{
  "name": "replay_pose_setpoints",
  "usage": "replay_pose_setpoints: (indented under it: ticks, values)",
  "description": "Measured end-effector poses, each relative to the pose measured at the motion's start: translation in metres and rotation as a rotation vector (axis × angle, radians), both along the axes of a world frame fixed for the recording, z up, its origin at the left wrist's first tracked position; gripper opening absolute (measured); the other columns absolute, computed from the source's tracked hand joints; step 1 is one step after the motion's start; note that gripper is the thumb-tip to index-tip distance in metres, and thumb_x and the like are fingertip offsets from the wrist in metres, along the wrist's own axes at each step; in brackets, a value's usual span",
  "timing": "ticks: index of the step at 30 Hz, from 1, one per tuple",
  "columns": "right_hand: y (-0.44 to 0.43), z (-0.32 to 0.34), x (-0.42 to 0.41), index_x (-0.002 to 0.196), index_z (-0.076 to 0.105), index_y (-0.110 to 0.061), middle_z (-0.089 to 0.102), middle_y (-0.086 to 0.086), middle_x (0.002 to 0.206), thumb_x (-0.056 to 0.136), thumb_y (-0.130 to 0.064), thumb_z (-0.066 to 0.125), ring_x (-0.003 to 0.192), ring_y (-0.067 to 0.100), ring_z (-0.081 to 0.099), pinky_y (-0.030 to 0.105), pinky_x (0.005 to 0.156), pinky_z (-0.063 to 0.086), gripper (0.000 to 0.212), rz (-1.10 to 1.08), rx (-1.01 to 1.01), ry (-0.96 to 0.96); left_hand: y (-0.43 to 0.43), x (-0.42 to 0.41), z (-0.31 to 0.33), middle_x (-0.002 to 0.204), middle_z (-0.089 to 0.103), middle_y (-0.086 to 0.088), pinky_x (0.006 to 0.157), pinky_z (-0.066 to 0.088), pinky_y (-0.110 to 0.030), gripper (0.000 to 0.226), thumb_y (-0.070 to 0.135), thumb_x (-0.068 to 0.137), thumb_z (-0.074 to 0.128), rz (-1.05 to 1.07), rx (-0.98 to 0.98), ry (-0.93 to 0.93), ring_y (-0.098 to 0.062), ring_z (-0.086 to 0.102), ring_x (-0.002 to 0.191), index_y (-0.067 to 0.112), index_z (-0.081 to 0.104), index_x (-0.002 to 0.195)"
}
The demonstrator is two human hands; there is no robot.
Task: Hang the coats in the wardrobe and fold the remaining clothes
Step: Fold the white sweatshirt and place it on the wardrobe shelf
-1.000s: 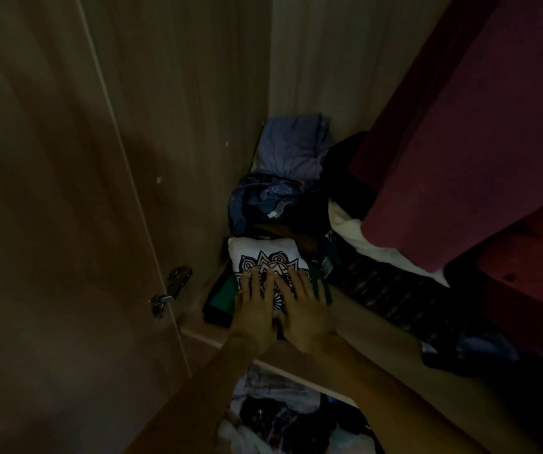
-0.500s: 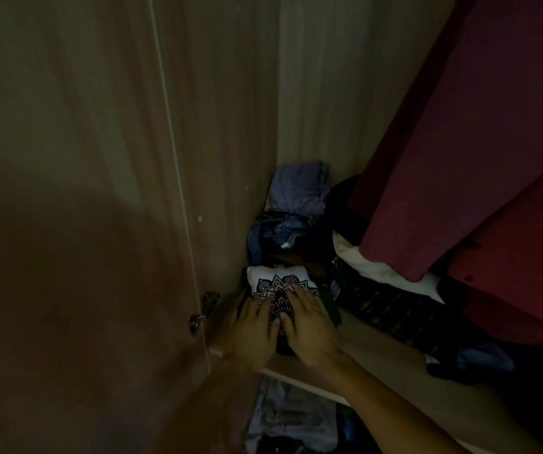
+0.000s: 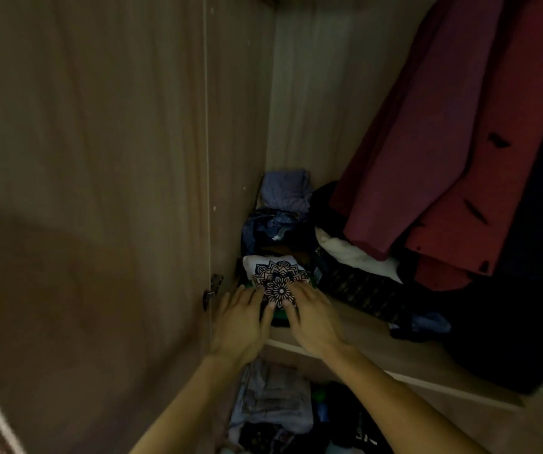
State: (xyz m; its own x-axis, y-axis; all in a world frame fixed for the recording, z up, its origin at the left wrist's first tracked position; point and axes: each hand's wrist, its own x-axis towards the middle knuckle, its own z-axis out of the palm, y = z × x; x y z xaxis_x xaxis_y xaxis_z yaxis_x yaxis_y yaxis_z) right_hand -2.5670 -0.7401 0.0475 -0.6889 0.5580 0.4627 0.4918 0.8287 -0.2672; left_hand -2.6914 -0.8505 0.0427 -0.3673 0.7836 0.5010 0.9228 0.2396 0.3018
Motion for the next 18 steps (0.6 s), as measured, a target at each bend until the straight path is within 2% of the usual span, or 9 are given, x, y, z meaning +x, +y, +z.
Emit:
replay_pose_setpoints:
  ticks: [2,6,8,10,11,13,14,15,18]
  values:
    - [-0.015,0.01,0.009,0.134,0.049,-0.009,0.056,0.01,0.132,0.095,-0.047,0.022,0.116,0.025,0.054,0.036,0.097,0.044,0.061,0.003,-0.004,0.016,-0.019,0.009,0.008,0.134,0.054,-0.008,0.109,0.03,-0.044,0.071,0.053,0.09,0.012,-0.011,0.011,-0.014,-0.028,0.044,0.129,0.012,0.05,0.134]
    - [-0.053,0.03,0.032,0.138,0.045,-0.01,0.053,0.008,0.135,0.096,-0.051,0.017,0.117,0.024,0.053,0.033,0.097,0.041,0.064,0.028,0.026,0.023,-0.059,0.035,0.025,0.125,0.059,-0.007,0.098,0.04,-0.04,0.058,0.048,0.095,0.024,-0.016,0.045,0.007,-0.027,0.053,0.116,0.01,0.052,0.13]
    - [-0.076,0.036,0.046,0.138,0.044,-0.013,0.051,0.005,0.137,0.1,-0.044,0.027,0.121,0.021,0.049,0.031,0.1,0.037,0.052,0.048,0.047,0.019,-0.079,0.05,0.03,0.13,0.056,-0.005,0.101,0.038,-0.037,0.052,0.045,0.098,0.028,0.013,0.007,0.022,-0.025,0.049,0.12,0.012,0.048,0.134]
    - [-0.096,0.04,0.06,0.138,0.045,-0.014,0.049,0.003,0.138,0.1,-0.041,0.033,0.124,0.02,0.046,0.031,0.102,0.034,0.048,0.064,0.051,0.016,-0.099,0.064,0.031,0.129,0.055,-0.003,0.103,0.036,-0.037,0.055,0.047,0.097,0.023,0.047,-0.021,0.049,-0.024,0.05,0.119,0.014,0.048,0.133]
    - [-0.106,0.041,0.067,0.137,0.046,-0.014,0.049,0.003,0.138,0.1,-0.044,0.031,0.124,0.02,0.046,0.032,0.102,0.035,0.05,0.067,0.045,0.014,-0.111,0.072,0.032,0.126,0.057,-0.003,0.101,0.037,-0.036,0.058,0.048,0.095,0.019,0.055,-0.03,0.071,-0.024,0.052,0.116,0.015,0.05,0.13]
    - [-0.129,0.044,0.079,0.137,0.047,-0.015,0.05,0.002,0.138,0.095,-0.06,0.017,0.124,0.021,0.046,0.034,0.102,0.037,0.068,0.081,0.004,0.009,-0.135,0.084,0.033,0.123,0.058,0.0,0.099,0.039,-0.035,0.057,0.049,0.093,0.016,0.06,-0.045,0.111,-0.021,0.054,0.112,0.02,0.053,0.125]
    - [-0.14,0.044,0.084,0.136,0.048,-0.016,0.05,0.002,0.137,0.091,-0.067,0.009,0.125,0.021,0.046,0.035,0.102,0.038,0.078,0.094,-0.016,0.016,-0.148,0.09,0.034,0.124,0.057,0.001,0.099,0.038,-0.034,0.053,0.048,0.094,0.02,0.065,-0.056,0.11,-0.02,0.053,0.113,0.021,0.053,0.125]
    - [-0.151,0.044,0.087,0.137,0.047,-0.017,0.049,0.002,0.138,0.09,-0.068,0.009,0.125,0.021,0.045,0.035,0.103,0.038,0.079,0.104,-0.025,0.025,-0.162,0.096,0.038,0.126,0.056,0.001,0.098,0.038,-0.034,0.047,0.045,0.095,0.026,0.075,-0.064,0.092,-0.02,0.052,0.114,0.021,0.052,0.127]
    - [-0.186,0.049,0.092,0.139,0.045,-0.016,0.047,0.001,0.14,0.099,-0.048,0.031,0.128,0.019,0.042,0.033,0.105,0.033,0.053,0.137,-0.037,0.055,-0.205,0.108,0.056,0.124,0.056,-0.002,0.093,0.039,-0.032,0.038,0.039,0.097,0.039,0.093,-0.026,0.039,-0.021,0.052,0.114,0.02,0.05,0.127]
